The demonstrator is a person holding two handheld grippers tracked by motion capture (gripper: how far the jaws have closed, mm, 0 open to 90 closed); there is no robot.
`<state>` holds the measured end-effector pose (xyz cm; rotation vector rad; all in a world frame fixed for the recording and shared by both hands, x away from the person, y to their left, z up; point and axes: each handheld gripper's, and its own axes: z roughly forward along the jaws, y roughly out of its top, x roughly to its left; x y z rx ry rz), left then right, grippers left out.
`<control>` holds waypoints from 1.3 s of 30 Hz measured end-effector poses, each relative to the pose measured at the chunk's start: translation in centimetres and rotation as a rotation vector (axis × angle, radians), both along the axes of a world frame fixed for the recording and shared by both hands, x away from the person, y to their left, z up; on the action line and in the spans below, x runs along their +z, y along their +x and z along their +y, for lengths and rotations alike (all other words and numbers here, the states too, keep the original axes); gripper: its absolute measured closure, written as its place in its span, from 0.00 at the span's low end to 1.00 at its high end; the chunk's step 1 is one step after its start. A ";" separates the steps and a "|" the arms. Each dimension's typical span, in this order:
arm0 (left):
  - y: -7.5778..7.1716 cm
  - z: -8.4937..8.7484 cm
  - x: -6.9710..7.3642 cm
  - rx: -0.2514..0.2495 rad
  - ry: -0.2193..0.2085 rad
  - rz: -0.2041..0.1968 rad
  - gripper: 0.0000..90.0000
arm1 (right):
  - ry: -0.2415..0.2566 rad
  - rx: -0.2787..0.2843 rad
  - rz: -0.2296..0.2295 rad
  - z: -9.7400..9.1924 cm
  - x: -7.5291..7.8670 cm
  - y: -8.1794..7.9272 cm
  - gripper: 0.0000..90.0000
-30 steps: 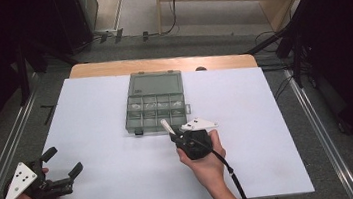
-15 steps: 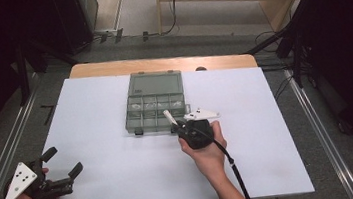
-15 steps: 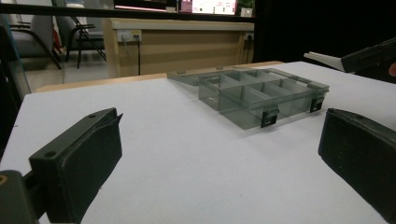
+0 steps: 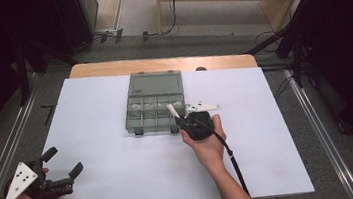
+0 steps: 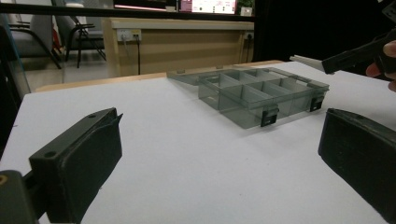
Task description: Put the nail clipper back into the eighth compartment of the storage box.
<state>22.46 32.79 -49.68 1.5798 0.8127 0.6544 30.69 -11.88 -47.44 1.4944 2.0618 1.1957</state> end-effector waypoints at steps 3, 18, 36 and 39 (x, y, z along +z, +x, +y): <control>0.0 0.0 0.0 0.000 -0.001 -0.001 0.00 | 0.002 -0.006 0.009 -0.2 -0.3 0.4 0.89; 0.0 0.0 0.0 0.000 0.001 0.002 0.00 | 0.035 0.023 0.021 -0.8 -0.6 1.3 0.42; 0.0 -0.1 0.0 -0.001 0.007 0.000 0.00 | 0.080 0.029 -0.086 -4.3 0.8 -1.7 0.00; 0.0 -0.1 0.0 -0.001 0.009 0.000 0.00 | 0.078 0.028 -0.093 -5.0 1.0 -2.3 0.00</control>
